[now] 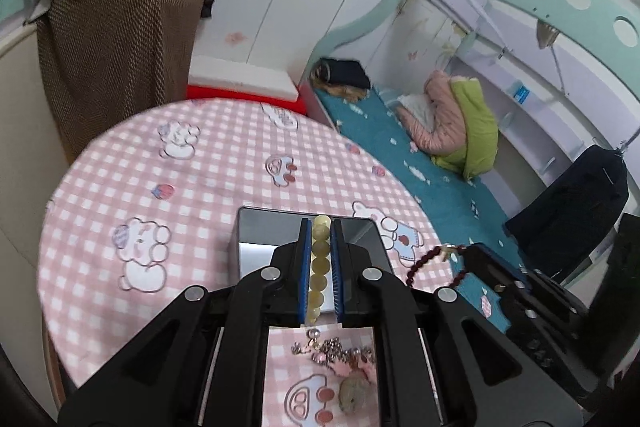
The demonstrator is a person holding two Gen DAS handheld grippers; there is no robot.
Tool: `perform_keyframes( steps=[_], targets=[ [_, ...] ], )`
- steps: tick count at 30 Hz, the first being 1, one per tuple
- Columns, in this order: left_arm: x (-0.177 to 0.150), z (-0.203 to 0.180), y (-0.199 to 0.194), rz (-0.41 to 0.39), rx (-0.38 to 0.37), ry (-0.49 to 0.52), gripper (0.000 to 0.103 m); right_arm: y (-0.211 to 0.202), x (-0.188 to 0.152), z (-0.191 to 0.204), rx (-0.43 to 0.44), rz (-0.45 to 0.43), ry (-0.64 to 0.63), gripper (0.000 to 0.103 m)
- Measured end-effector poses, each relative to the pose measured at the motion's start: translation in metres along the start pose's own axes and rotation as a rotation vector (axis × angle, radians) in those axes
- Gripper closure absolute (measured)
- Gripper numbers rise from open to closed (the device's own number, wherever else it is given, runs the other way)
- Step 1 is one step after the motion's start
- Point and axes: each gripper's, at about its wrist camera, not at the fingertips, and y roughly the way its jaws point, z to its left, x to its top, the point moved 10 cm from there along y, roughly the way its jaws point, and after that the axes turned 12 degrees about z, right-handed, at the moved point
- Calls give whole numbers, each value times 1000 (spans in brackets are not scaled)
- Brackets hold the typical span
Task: Organize jewelry
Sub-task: 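Grasp the dark red bead bracelet with the right tool while the left lifts the cream bracelet, then lower the cream bracelet into the grey box and open the left tool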
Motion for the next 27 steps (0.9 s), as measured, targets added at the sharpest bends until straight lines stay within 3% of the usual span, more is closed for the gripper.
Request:
perform_keyframes(
  steps=[7,13,21,27],
  targets=[
    [-2,10,54,108,25,-26,94,14,3,-17,-9,25,32,97],
    [-9,31,82,164,108,-47,94,22,-2,-25,-8,48,50,97],
    [-9,43,81,170,209,-41,93,24,-4,-27,-14,58,52,97],
    [-3,36,57,130,196,-32,75,19,3,-16,-1,43,29,97]
  ],
)
